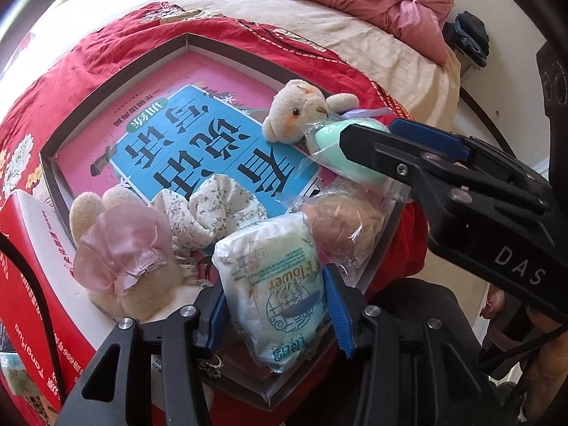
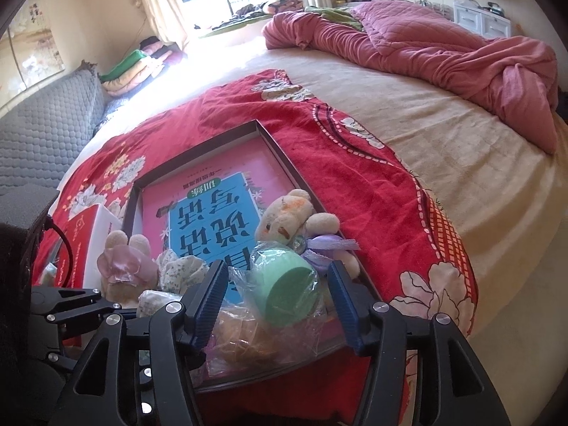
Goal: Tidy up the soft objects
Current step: 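Open the right tool to drop the green sponge while the left tool releases the wipes pack into the tray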
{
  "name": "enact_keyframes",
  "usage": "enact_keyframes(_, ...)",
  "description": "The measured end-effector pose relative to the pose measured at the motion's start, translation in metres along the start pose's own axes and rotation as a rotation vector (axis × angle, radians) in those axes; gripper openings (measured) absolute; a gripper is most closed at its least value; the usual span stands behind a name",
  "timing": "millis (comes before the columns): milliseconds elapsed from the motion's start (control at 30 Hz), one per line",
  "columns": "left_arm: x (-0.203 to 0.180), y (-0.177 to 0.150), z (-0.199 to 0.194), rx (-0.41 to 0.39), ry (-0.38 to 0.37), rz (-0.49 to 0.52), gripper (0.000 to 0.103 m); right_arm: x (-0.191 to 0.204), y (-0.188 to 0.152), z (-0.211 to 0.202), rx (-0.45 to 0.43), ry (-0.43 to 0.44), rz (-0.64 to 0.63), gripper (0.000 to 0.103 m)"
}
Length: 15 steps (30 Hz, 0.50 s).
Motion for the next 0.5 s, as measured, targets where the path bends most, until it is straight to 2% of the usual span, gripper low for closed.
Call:
enact_keyframes(233, -0.001, -0.002, -0.002, -0.003, 0.015, 0.005, 0.048, 0.001, 0.003, -0.012, -0.030, -0.021, -0.010, 0.061)
enact_keyframes(333, -0.004, -0.003, -0.004, -0.004, 0.023, 0.016, 0.049, -0.001, 0.005, -0.017, -0.044, -0.030, -0.007, 0.072)
enact_keyframes(500, -0.006, -0.004, -0.005, 0.007, 0.010, 0.022, 0.054, -0.004, 0.008, -0.025, -0.065, -0.034, 0.011, 0.072)
Point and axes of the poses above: each gripper's, at about its wrist camera, not at the fingertips, and z roughly the way its jaws point, x to its left, y to its top, the point moved 1 cm from there along z, roughly the way its jaws point, and after that the axes turned 3 degrees about -x, right-handed, at the moved point
